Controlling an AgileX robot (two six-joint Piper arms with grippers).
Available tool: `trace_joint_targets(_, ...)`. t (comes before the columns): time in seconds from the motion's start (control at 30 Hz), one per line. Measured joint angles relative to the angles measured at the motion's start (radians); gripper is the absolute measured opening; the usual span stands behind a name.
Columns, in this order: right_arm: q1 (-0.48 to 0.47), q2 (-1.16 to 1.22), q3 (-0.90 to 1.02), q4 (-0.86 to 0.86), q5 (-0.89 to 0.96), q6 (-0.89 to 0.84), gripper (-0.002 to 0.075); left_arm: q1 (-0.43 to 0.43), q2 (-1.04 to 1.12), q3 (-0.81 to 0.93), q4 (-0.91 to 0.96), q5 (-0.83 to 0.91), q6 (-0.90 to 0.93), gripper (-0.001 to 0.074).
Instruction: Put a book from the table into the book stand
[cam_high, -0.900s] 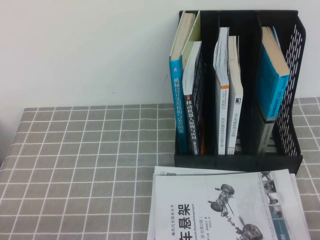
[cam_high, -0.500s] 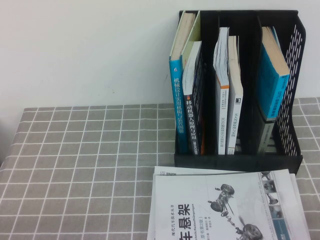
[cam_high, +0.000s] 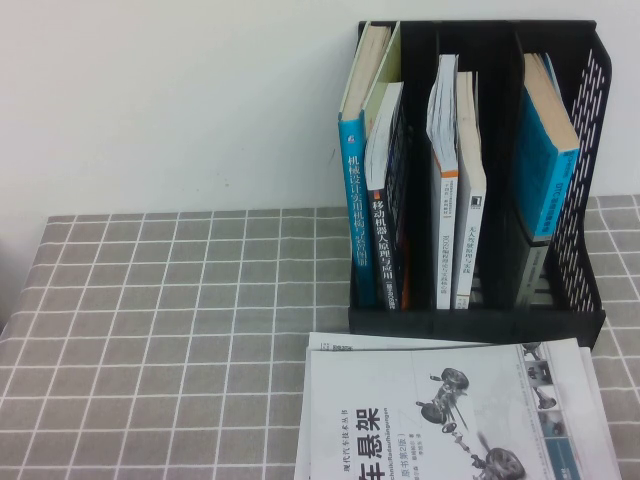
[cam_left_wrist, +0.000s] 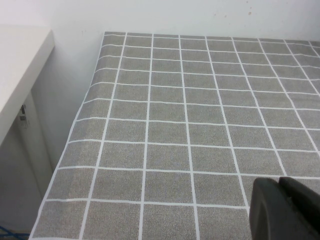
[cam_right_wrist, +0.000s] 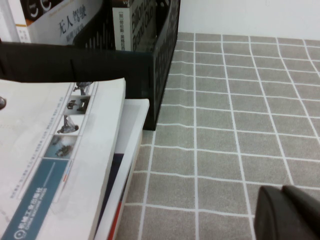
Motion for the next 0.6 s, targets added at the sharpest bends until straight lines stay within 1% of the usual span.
trace_joint_targets(0.6,0.0,0.0,0.0,0.0,0.0,0.0,-0.0003,0.0,0.0,0.0,0.0,0.0,0.012,-0.0003)
